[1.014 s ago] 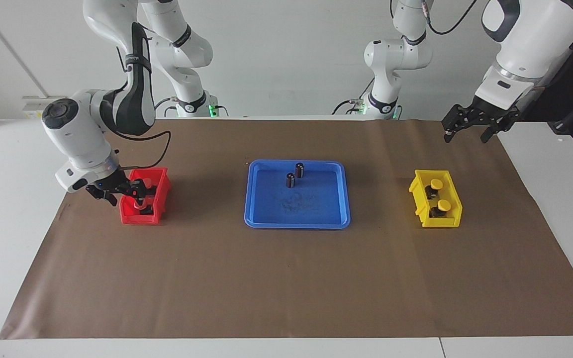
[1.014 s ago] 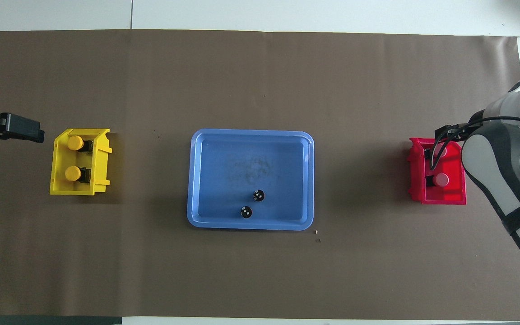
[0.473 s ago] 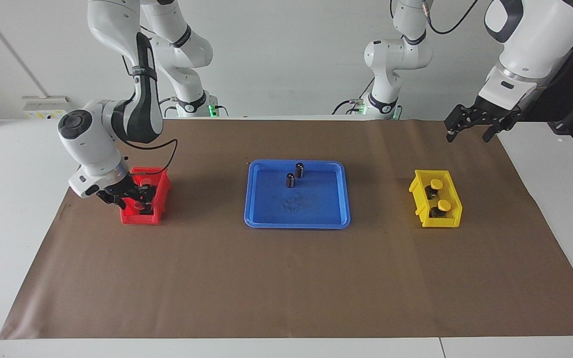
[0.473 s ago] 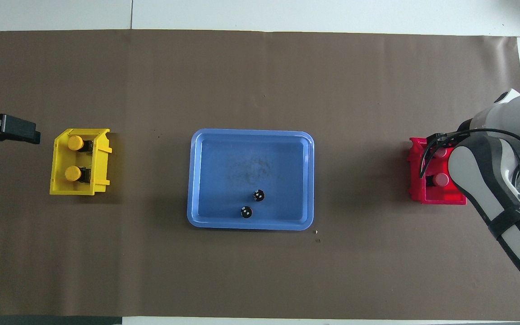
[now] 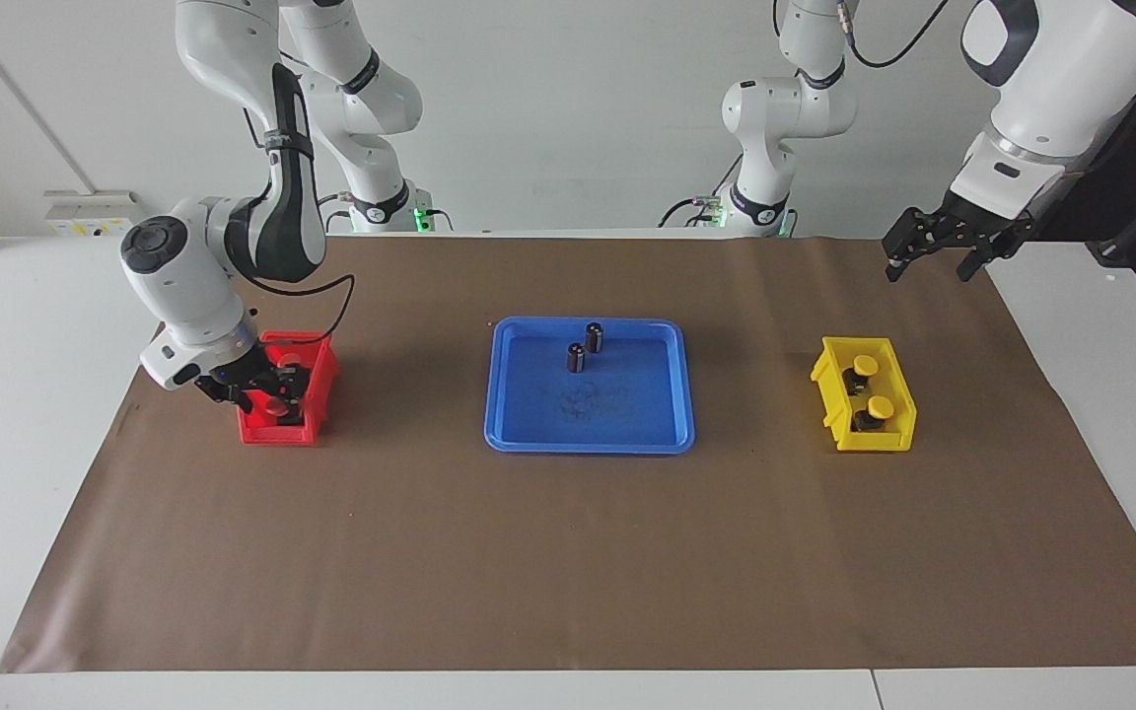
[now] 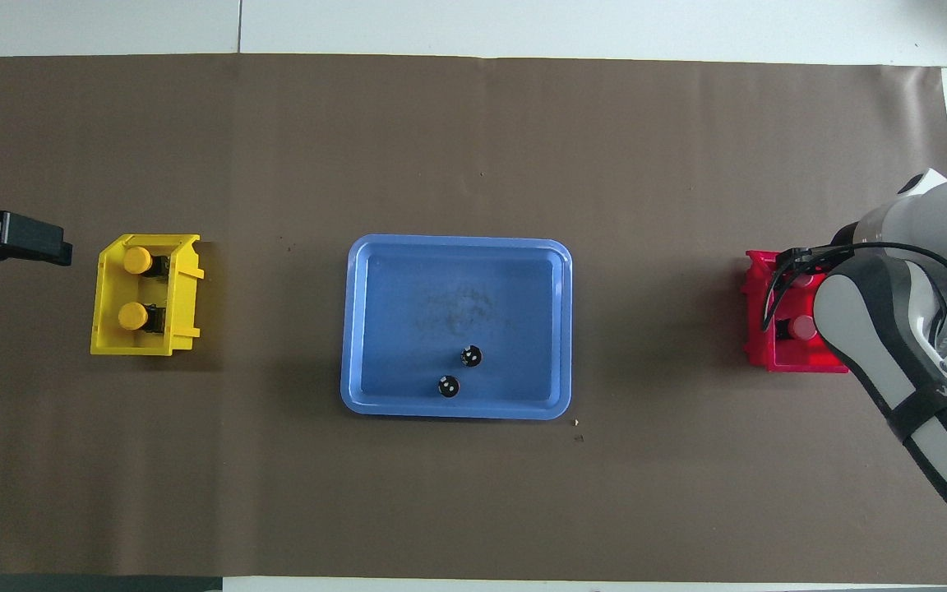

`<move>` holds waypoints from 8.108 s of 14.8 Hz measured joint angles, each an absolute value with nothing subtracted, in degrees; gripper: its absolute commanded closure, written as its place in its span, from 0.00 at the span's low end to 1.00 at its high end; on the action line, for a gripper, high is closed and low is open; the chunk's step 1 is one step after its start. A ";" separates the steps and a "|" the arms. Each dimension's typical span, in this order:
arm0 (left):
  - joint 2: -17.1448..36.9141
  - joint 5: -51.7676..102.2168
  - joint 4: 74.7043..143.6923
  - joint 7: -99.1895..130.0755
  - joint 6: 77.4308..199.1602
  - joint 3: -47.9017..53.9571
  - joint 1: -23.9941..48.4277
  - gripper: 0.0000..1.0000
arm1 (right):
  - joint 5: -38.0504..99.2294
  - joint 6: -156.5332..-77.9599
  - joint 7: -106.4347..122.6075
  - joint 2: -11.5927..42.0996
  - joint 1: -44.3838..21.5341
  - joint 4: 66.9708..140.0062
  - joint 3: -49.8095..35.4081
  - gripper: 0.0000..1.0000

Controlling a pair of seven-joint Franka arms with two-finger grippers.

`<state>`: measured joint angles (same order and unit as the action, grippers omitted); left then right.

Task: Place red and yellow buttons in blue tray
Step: 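Reach the right gripper down and grasp a red button in the red holder, then carry the red button into the blue tray while the left gripper reaches the yellow holder, then return the right gripper to the red holder while the left gripper grasps a yellow button, then place the yellow button in the blue tray with the left gripper, then carry a second red button into the blue tray with the right gripper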

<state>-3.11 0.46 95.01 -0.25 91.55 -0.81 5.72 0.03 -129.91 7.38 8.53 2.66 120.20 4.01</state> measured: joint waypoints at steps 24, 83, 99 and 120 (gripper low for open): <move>-3.28 0.46 95.40 -0.25 91.55 -0.81 5.69 0.00 | 0.02 -127.76 9.58 7.84 2.76 119.29 3.92 0.89; 8.79 0.50 106.99 39.66 117.93 1.12 28.58 0.98 | -2.09 -113.20 3.21 2.92 -0.54 116.51 4.02 0.27; 18.09 -0.11 105.51 51.35 125.98 0.08 38.50 0.00 | -2.09 -124.51 9.18 -1.93 2.85 130.07 3.98 0.28; -2.42 -0.43 111.36 -8.05 109.51 -1.38 1.99 0.30 | -2.07 -132.14 9.22 -2.31 3.29 134.99 3.51 0.84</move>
<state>-2.42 -0.43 111.36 -8.05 109.51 -1.38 1.99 -2.07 -132.14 9.22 -2.31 3.29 134.99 3.51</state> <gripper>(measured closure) 0.044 0.590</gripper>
